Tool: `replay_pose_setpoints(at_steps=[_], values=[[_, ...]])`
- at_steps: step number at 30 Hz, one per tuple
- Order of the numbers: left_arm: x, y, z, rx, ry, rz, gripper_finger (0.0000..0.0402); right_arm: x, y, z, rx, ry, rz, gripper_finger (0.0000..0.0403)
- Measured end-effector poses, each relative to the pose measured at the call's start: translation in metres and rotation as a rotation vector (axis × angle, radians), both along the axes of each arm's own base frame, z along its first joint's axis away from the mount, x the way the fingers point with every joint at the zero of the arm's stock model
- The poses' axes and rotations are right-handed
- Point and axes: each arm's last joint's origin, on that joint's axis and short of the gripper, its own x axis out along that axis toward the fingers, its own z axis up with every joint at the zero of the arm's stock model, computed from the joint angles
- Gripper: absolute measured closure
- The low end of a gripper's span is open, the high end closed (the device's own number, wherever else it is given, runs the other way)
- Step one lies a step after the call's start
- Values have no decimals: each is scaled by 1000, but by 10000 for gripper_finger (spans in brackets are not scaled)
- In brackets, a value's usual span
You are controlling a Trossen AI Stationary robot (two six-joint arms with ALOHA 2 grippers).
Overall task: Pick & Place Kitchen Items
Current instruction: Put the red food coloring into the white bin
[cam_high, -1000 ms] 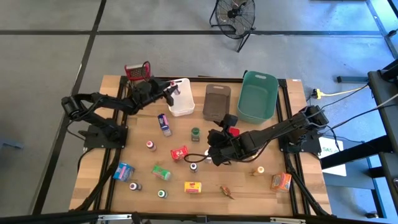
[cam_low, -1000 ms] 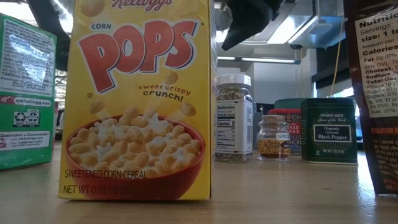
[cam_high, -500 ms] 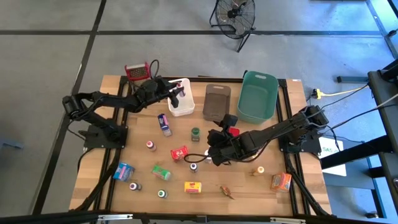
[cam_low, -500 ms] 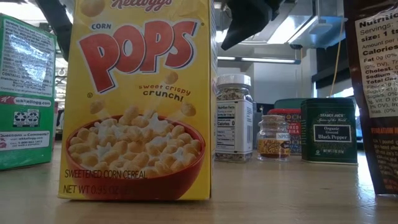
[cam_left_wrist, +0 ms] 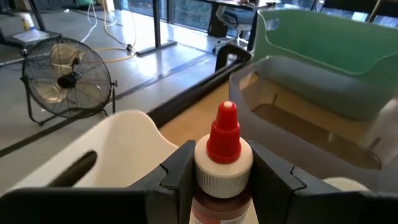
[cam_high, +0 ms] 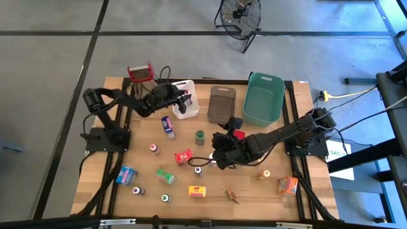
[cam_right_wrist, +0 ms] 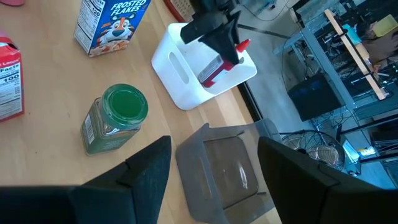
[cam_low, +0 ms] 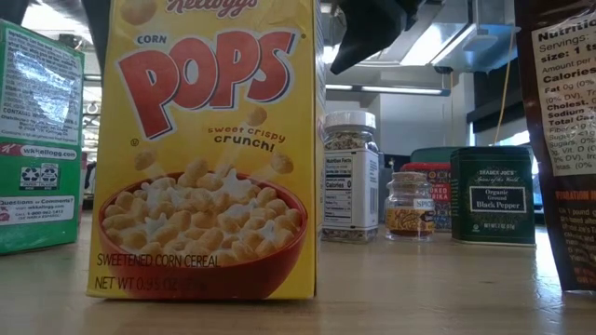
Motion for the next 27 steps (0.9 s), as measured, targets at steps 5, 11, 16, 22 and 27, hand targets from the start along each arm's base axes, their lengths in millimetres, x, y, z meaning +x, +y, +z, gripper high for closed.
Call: replay_pose_setpoints(at_steps=[5, 11, 16, 22, 27], values=[[1, 1, -7, 0, 24, -4, 287, 0, 0, 0, -3, 4, 3, 161], [2, 0, -7, 5, 25, -45, 261, 1, -1, 0, -2, 1, 0, 161], [2, 0, -7, 9, 26, -45, 227, 2, -4, 0, 3, 2, -7, 161], [2, 0, -6, 3, 10, -44, 208, 2, -5, 0, 5, 4, -8, 161], [1, -1, 3, 0, -31, -43, 197, 2, -5, 0, 5, 5, -8, 161]])
